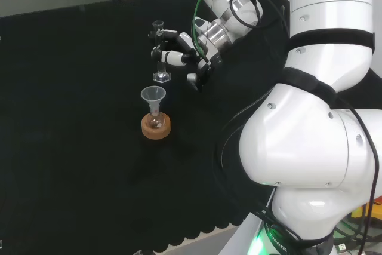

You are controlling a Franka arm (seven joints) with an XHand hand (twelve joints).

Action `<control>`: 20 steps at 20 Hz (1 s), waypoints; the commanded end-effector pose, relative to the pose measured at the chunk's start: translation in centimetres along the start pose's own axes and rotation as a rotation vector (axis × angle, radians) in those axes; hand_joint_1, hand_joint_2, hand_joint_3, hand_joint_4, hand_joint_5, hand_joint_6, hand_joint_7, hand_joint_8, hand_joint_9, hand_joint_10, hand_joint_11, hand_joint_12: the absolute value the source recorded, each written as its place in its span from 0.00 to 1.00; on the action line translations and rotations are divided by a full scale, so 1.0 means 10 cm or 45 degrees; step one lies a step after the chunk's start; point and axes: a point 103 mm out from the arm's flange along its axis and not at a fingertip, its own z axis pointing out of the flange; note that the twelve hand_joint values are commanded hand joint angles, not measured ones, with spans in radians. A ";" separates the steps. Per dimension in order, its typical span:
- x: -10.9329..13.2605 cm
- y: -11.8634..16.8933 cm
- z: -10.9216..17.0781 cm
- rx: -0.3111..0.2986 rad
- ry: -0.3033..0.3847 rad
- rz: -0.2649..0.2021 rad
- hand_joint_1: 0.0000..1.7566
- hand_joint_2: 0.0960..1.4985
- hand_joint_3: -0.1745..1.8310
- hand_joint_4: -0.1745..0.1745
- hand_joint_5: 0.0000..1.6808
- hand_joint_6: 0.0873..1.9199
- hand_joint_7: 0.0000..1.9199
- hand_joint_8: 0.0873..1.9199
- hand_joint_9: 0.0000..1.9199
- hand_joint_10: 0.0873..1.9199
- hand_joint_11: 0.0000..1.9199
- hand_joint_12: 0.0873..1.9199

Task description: Pick up the graduated cylinder.

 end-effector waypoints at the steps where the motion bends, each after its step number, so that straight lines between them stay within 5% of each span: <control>1: 0.00 0.01 -0.02 -0.036 -0.052 0.020 0.62 0.74 0.00 0.46 0.45 0.25 0.34 0.28 0.51 0.14 0.43 0.52; 4: 0.02 0.01 -0.04 -0.041 -0.125 0.044 0.64 0.75 0.05 0.23 0.56 0.46 0.48 0.28 0.61 0.13 0.55 0.45; 7: 0.04 0.02 -0.06 -0.018 -0.192 0.063 0.70 0.73 0.08 0.03 0.57 0.51 0.51 0.46 0.66 0.10 0.61 0.41; 20: 0.29 -0.06 -0.47 0.031 -0.395 0.039 0.72 0.72 0.09 0.00 0.60 0.48 0.53 0.47 0.71 0.05 0.63 0.38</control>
